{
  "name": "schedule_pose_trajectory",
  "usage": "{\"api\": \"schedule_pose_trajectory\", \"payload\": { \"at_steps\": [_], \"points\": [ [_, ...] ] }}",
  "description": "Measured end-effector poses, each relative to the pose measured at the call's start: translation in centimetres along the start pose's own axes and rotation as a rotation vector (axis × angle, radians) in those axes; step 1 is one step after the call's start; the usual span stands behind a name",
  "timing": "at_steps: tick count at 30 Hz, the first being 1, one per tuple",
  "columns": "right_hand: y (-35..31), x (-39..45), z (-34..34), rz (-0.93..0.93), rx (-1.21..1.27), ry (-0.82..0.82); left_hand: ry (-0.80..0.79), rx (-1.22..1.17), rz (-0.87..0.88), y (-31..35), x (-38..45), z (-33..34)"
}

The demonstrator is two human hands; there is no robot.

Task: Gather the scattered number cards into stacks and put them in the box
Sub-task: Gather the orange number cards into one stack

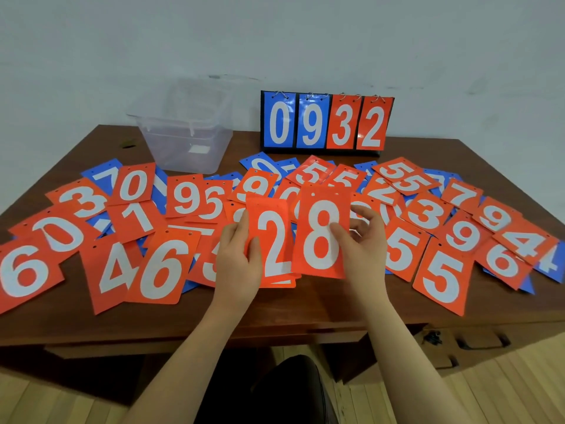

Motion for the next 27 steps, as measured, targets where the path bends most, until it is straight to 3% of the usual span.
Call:
{"api": "schedule_pose_trajectory", "payload": {
  "at_steps": [6, 10, 12, 14, 17, 23, 25, 27],
  "points": [
    [0.4, -0.2, 1.4, -0.076, -0.078, -0.033, -0.053, -0.19, -0.025, 1.9, 0.3, 2.0],
    [1.0, 0.6, -0.2, -0.112, -0.253, 0.041, -0.116, -0.23, -0.065, 3.0, 0.4, 4.0],
    [1.7, 1.7, -2.6, -0.159, -0.522, 0.17, -0.133, -0.24, -0.084, 3.4, 0.4, 4.7],
    [2.8, 2.9, -5.5, -0.086, -0.895, 0.276, -0.144, -0.227, -0.096, 3.6, 0.4, 5.3],
    [4.8, 4.2, -8.1, 0.09, -1.228, 0.191, -0.158, -0.172, -0.1, 3.4, 0.3, 5.9],
    [5.1, 4.1, -5.3, -0.058, -1.188, -0.197, -0.131, -0.11, -0.098, 2.7, 0.2, 6.0],
    [4.7, 3.9, -4.7, -0.118, -1.112, -0.2, -0.11, -0.073, -0.076, 2.3, 0.1, 5.8],
    [4.5, 3.9, -4.9, -0.146, -1.07, -0.065, -0.095, -0.054, -0.065, 2.1, 0.1, 5.8]
  ]
}}
Point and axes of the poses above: each hand's wrist, its own x-axis towards the middle knuckle, its own z-axis out of the palm, y = z × x, the point moved 4 cm from there along x, towards the middle knuckle, and after that the axes turned 12 degrees about z, right-handed, at the moved point
